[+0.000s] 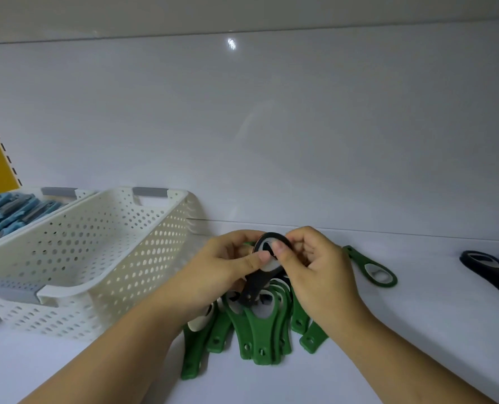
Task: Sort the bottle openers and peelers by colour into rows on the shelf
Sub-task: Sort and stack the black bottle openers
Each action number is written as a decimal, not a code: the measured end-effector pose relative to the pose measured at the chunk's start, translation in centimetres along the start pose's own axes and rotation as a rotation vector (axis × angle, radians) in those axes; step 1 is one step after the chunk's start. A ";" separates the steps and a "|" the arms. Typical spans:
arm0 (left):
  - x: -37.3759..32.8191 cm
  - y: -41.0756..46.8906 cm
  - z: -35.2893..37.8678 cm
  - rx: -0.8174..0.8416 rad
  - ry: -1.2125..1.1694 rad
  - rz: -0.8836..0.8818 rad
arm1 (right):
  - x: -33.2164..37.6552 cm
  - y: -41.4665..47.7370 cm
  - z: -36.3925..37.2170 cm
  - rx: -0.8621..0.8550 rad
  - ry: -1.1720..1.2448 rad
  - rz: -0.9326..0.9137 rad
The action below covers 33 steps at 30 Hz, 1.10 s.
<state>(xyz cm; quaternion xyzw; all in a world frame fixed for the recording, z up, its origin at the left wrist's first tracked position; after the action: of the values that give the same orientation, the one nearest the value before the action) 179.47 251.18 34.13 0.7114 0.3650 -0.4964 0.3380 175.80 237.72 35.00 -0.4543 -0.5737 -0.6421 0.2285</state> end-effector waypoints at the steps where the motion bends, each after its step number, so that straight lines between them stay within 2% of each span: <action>1: -0.2 -0.1 0.1 0.018 -0.036 0.015 | 0.0 0.0 -0.1 0.012 -0.036 -0.029; 5: -0.4 0.1 -0.6 -0.061 -0.232 -0.042 | 0.1 0.6 -1.0 0.020 -0.291 -0.163; 9: 1.3 0.4 -2.2 -0.228 -0.413 -0.225 | -2.8 1.1 -0.5 0.273 -0.719 0.020; 12: 1.9 0.5 -2.9 -0.323 -0.500 -0.234 | -3.2 1.1 -0.3 0.308 -0.787 0.073; 14: 2.2 0.6 -3.3 -0.347 -0.593 -0.223 | -2.8 1.1 -0.4 0.276 -0.766 0.058; 17: 2.1 0.8 -3.1 -0.279 -0.717 -0.215 | -2.6 1.1 -0.6 0.232 -0.698 0.026; 20: 2.1 0.8 -3.0 -0.272 -0.795 -0.213 | -2.2 1.0 -0.8 0.184 -0.555 0.035; 27: 2.9 0.3 -3.8 -0.521 -0.808 -0.278 | -1.7 1.2 -2.9 -0.153 -0.033 0.211; 30: 2.3 0.2 -2.4 -0.454 -0.828 -0.279 | -1.0 0.4 -1.5 -0.099 0.125 0.257; 33: 1.5 0.3 -0.6 -0.284 -0.894 -0.245 | -0.3 -0.6 0.3 0.012 0.026 0.208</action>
<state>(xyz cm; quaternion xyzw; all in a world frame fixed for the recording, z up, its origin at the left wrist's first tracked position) 180.36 251.83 32.91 0.3268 0.3293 -0.7350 0.4944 175.56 238.10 34.45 -0.5017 -0.5242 -0.6172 0.3043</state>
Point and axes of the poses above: each hand's wrist, its own y-axis towards the middle knuckle, its own z-axis out of the palm, x = y × z, the point moved 7 cm from there along y, towards the middle knuckle, and after that the axes turned 13 degrees about y, right-handed, at the moved point
